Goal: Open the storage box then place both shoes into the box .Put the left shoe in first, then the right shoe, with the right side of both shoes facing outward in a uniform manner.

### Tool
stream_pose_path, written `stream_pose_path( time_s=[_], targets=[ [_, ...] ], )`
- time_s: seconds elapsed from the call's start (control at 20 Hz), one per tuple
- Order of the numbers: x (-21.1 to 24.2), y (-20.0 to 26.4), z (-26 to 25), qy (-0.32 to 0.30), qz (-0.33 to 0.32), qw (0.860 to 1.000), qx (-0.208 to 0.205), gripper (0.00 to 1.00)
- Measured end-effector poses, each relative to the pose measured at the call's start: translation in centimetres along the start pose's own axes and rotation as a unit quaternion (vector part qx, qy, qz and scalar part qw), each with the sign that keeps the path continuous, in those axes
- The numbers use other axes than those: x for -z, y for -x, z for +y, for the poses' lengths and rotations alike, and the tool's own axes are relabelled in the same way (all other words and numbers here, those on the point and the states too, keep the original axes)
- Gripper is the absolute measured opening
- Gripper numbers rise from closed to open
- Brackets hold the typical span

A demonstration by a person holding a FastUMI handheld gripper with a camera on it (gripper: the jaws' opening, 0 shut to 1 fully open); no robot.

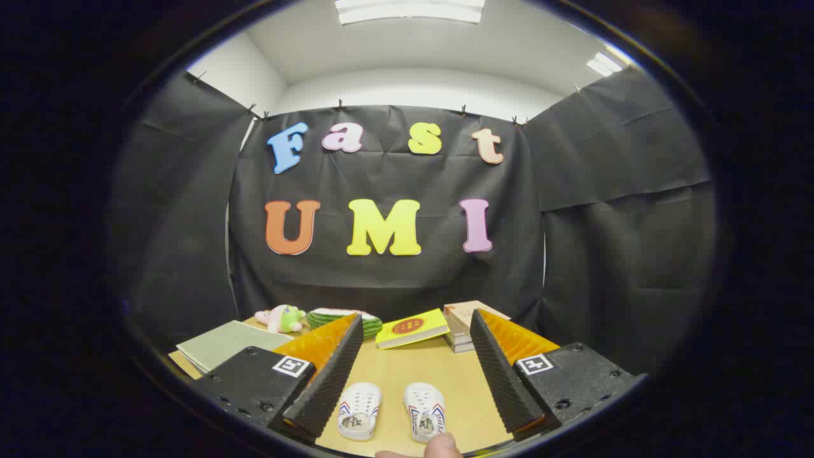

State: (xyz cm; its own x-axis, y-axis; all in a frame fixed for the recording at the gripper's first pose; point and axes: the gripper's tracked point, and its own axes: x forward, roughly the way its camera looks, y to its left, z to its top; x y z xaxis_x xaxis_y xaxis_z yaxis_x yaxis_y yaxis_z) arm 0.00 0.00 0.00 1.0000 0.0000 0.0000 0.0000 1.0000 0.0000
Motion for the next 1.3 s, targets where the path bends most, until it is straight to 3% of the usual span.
stream_pose_path(
  time_s=[1.3],
  targets=[
    [0.9,-1.4,4.4,-0.002,0.037,0.997,-0.063,1.0]
  ],
)
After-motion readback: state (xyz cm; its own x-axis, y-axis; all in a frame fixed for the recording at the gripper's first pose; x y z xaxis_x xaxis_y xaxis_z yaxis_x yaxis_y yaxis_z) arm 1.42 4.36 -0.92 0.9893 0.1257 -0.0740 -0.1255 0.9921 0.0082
